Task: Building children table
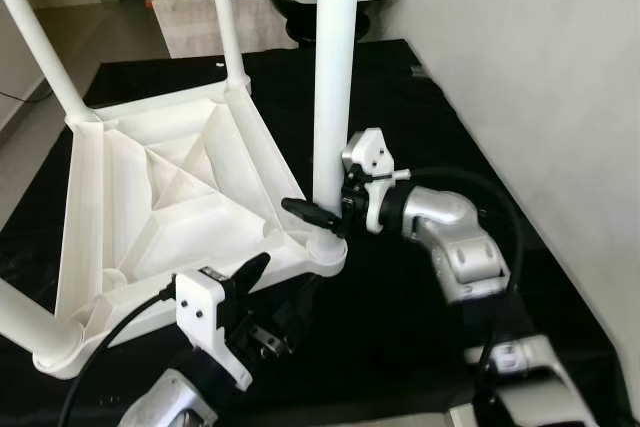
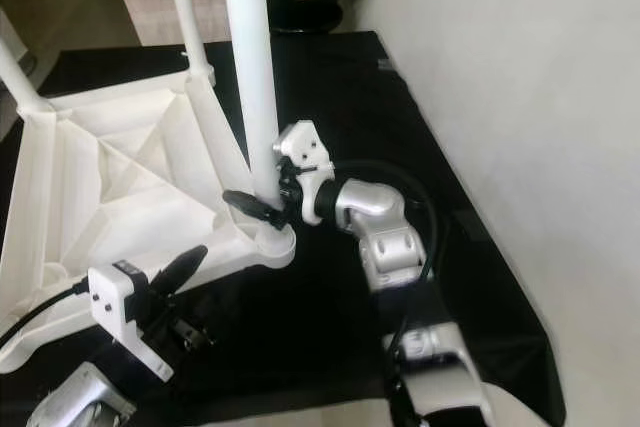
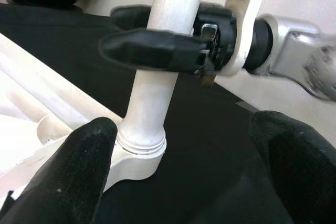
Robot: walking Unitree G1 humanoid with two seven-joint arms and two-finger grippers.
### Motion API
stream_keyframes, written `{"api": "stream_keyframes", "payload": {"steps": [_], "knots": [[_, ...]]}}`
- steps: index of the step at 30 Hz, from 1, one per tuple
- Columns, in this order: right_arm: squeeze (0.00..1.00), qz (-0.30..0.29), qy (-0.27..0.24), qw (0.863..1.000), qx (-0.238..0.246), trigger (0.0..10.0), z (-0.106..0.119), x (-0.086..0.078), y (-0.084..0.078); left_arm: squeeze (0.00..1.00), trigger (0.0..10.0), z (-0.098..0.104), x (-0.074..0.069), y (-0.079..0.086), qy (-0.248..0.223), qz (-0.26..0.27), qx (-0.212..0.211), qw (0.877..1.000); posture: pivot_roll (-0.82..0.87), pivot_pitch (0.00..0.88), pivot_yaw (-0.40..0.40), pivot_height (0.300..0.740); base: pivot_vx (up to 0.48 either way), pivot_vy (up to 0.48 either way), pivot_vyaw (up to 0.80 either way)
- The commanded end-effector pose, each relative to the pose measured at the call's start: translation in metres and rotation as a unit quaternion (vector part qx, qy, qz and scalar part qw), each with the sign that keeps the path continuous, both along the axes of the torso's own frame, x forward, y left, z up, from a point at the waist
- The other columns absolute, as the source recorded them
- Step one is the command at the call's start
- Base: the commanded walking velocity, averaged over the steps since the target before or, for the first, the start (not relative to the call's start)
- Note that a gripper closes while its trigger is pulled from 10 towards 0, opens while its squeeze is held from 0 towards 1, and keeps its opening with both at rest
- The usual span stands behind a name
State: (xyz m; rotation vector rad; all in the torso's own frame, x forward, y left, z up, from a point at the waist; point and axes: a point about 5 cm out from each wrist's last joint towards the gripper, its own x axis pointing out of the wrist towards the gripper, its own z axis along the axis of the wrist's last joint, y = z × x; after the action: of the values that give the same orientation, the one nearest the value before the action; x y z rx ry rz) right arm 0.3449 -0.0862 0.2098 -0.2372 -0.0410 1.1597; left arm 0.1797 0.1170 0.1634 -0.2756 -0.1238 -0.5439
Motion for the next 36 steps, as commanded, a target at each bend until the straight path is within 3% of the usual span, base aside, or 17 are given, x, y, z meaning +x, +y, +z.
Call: {"api": "stream_keyframes", "payload": {"steps": [1,2,3,5,12,13,14,15,27,29,33,34,36], "knots": [[1.00,0.070,0.017,0.997,-0.014,10.0,-0.008,-0.004,0.008,0.00,10.0,-0.002,-0.002,0.001,0.008,0.004,0.001,1.000,0.04,0.126,-0.016,0.740,0.000,0.000,0.00],[1.00,0.070,0.017,0.997,-0.014,10.0,-0.008,-0.004,0.008,0.00,10.0,-0.002,-0.002,0.001,0.008,0.004,0.001,1.000,0.04,0.126,-0.016,0.740,0.000,0.000,0.00],[0.00,0.086,0.024,0.996,-0.016,10.0,-0.007,-0.003,0.008,0.00,10.0,-0.001,-0.003,0.001,0.008,0.004,0.001,1.000,0.04,0.126,-0.015,0.740,0.000,0.000,0.00],[0.00,0.134,0.038,0.990,-0.018,10.0,-0.002,0.002,0.009,0.00,10.0,-0.002,-0.004,0.001,0.010,0.003,0.002,1.000,0.05,0.126,-0.011,0.740,0.000,0.000,0.00],[0.00,0.170,0.048,0.984,-0.022,10.0,0.005,0.010,0.009,0.00,10.0,-0.003,-0.006,0.001,0.014,-0.002,0.004,1.000,0.05,0.122,-0.005,0.740,0.000,0.000,0.00],[0.00,0.174,0.051,0.983,-0.022,4.8,0.007,0.013,0.009,0.00,10.0,-0.003,-0.007,0.000,0.015,-0.003,0.004,1.000,0.06,0.122,-0.004,0.740,0.000,0.000,0.00],[0.00,0.174,0.051,0.983,-0.022,4.8,0.007,0.013,0.009,0.00,10.0,-0.003,-0.007,0.000,0.015,-0.003,0.004,1.000,0.06,0.122,-0.004,0.740,0.000,0.000,0.00],[0.00,0.178,0.053,0.982,-0.020,0.0,0.008,0.014,0.009,0.00,10.0,-0.003,-0.007,0.000,0.015,-0.004,0.004,1.000,0.06,0.123,-0.004,0.740,0.000,0.000,0.00],[0.00,0.169,0.046,0.985,-0.008,0.0,0.010,0.019,0.000,0.00,10.0,-0.003,-0.008,-0.001,0.016,-0.005,0.003,1.000,0.04,0.128,-0.008,0.740,0.000,0.000,0.00],[0.00,0.130,0.028,0.991,0.023,0.0,0.009,0.017,-0.011,0.00,10.0,-0.003,-0.007,-0.002,0.016,-0.006,0.000,1.000,0.02,0.125,-0.006,0.740,0.000,0.000,0.00],[0.00,0.065,0.031,0.996,0.056,0.0,0.002,0.009,-0.017,0.00,10.0,-0.003,-0.004,-0.001,0.015,-0.007,0.000,1.000,0.00,0.120,-0.001,0.740,0.000,0.000,0.00],[0.00,0.014,0.033,0.997,0.061,0.0,-0.006,0.001,-0.016,0.00,10.0,-0.003,-0.003,0.000,0.014,-0.007,0.000,1.000,0.00,0.118,-0.004,0.740,0.000,0.000,0.00],[0.00,0.014,0.033,0.997,0.061,0.0,-0.006,0.001,-0.016,0.00,10.0,-0.003,-0.003,0.000,0.014,-0.007,0.000,1.000,0.00,0.118,-0.004,0.740,0.000,0.000,0.00]]}}
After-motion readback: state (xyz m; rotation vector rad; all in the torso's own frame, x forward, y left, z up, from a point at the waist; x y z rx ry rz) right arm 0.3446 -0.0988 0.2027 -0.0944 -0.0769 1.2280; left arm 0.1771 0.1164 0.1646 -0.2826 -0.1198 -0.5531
